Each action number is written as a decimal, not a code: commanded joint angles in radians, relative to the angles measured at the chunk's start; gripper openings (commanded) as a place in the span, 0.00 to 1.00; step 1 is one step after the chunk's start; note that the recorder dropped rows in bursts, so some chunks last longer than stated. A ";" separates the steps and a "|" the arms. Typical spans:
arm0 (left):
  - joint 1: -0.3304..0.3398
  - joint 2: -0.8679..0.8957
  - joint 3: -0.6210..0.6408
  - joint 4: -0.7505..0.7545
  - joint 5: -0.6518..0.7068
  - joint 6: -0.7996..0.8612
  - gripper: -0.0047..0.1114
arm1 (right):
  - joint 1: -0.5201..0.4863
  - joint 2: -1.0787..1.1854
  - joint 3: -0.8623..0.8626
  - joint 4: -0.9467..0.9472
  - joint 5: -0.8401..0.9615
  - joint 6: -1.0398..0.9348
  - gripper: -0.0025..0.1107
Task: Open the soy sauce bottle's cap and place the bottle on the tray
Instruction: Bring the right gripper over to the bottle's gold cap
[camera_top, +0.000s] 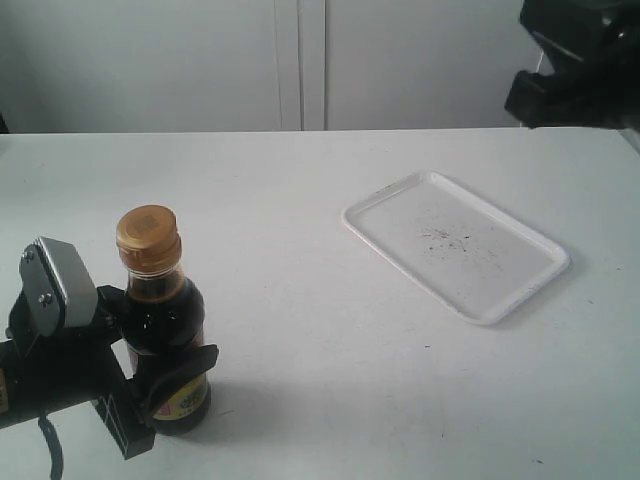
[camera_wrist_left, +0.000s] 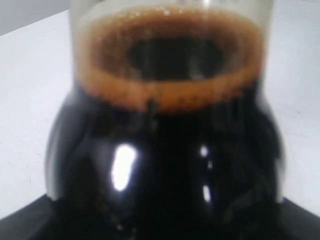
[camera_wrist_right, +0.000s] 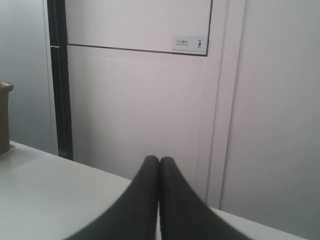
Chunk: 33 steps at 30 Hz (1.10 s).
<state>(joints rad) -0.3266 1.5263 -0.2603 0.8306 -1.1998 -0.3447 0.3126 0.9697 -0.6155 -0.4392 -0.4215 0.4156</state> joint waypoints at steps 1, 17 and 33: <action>-0.007 -0.002 0.007 -0.008 -0.021 0.006 0.04 | 0.070 0.035 -0.004 0.137 0.017 -0.172 0.02; -0.007 -0.002 0.007 -0.006 -0.021 0.006 0.04 | 0.357 0.168 0.116 0.631 -0.269 -0.813 0.02; -0.007 -0.002 0.007 0.000 -0.021 0.005 0.04 | 0.646 0.552 0.148 0.819 -0.701 -1.216 0.02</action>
<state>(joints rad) -0.3266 1.5263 -0.2580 0.8306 -1.2034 -0.3428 0.9405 1.4846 -0.4747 0.3864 -1.0521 -0.7676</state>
